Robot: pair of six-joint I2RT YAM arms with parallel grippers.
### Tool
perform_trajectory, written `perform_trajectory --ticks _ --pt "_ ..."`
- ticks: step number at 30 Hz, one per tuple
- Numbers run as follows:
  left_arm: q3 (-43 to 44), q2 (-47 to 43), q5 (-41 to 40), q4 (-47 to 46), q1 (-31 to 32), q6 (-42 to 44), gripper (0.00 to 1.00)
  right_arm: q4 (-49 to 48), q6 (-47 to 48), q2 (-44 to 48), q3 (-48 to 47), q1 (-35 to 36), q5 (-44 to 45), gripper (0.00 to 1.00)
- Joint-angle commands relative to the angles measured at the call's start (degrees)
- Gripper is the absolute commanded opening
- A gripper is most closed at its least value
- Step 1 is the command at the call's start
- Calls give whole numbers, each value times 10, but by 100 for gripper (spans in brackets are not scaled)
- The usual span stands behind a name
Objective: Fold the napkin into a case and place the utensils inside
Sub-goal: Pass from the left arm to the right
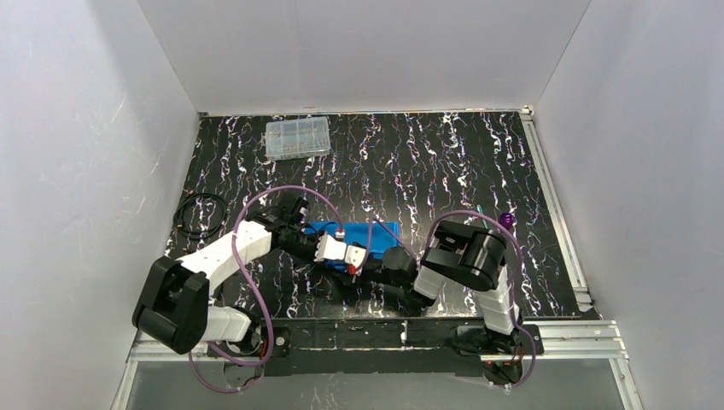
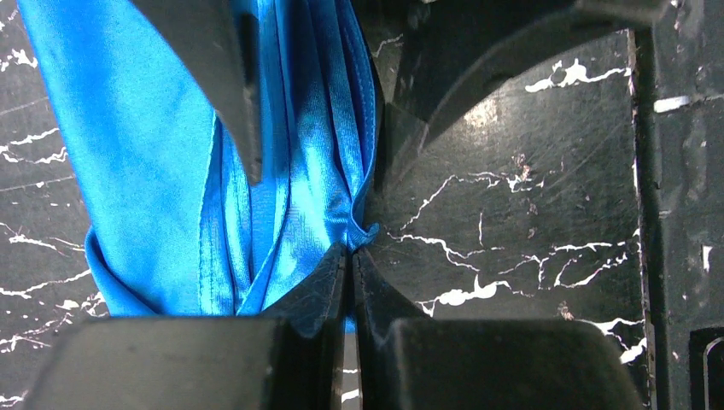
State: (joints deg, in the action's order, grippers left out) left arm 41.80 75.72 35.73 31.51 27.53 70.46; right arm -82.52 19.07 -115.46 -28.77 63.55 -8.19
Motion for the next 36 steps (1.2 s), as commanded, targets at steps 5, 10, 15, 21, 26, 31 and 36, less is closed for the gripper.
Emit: perform_trajectory --ticks 5,10,15,21,26,31,36 --pt "19 3 34 4 -3 -12 0 -141 13 -40 -15 37 78 59" --pt "18 3 39 7 -4 -3 0 -145 28 -34 -20 42 105 55" --pt "16 3 40 6 -3 4 0 -153 27 -39 -23 42 106 46" --pt "8 0 26 -17 -5 -15 3 -168 -6 -48 -25 42 108 20" --pt "-14 -37 24 -34 -20 -28 29 -162 -17 -40 -18 42 95 5" --pt "-27 -81 24 -1 -35 -3 46 -151 -22 -35 -20 42 94 4" --pt "-46 -116 47 13 -47 2 51 -149 -27 -32 -18 42 107 4"
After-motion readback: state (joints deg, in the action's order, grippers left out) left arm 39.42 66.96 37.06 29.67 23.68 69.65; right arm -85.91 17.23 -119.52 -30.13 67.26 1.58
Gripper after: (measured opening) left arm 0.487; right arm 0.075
